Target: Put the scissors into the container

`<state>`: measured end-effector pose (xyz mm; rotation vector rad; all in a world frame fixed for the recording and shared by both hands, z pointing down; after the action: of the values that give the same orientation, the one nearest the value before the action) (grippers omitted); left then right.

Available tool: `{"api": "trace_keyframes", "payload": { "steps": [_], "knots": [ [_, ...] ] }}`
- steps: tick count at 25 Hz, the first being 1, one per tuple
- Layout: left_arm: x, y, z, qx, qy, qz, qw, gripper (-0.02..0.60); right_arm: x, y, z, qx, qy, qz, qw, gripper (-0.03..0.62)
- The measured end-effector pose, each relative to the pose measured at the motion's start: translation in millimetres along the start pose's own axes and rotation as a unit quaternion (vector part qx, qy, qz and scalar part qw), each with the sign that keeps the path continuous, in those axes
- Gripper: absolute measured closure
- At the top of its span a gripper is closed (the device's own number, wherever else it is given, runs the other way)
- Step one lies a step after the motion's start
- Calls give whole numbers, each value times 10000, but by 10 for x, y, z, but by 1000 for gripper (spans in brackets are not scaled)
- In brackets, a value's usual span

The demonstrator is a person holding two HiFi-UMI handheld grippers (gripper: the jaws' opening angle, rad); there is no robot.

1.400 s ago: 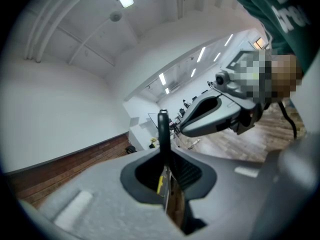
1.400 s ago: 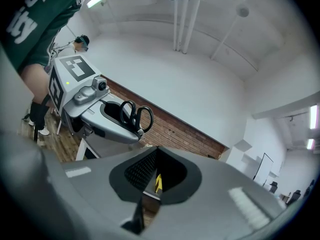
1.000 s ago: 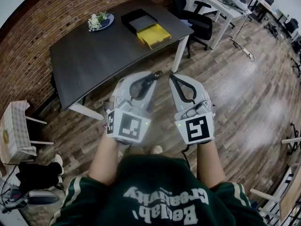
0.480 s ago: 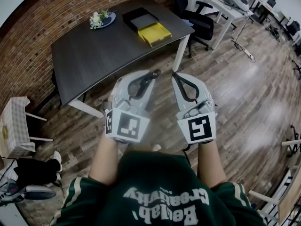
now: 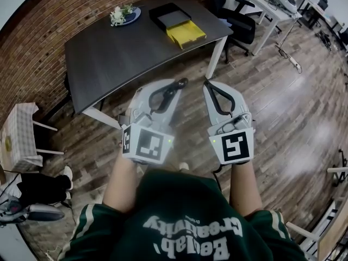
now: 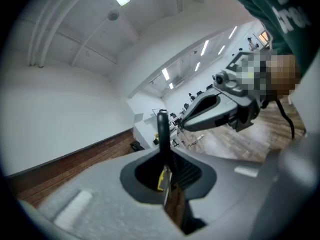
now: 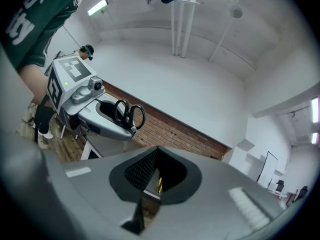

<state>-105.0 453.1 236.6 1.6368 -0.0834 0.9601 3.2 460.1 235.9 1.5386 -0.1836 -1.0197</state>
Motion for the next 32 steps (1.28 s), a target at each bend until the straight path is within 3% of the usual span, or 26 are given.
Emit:
{"api": "trace_keyframes", "payload": {
  "steps": [13,32],
  "knots": [
    [-183,167,222,17,-60,22,10000,545,82,79,275,-7,-80,-52,10000,586],
    [-575,508,957,125,-15,-138,9998,545,615,300,910,-248,-19,-149,9996,588]
  ]
}}
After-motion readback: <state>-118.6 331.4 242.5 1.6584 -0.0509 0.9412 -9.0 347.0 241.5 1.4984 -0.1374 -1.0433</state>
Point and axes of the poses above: the fingertips, and each gripper's own axes: z forward along the fingers, x to its right, y out of its underside, the point moved 5 cm from there along -z, backward along the fingers, and after that the axes turned 11 degrees about -y, right-handed, at the moved point
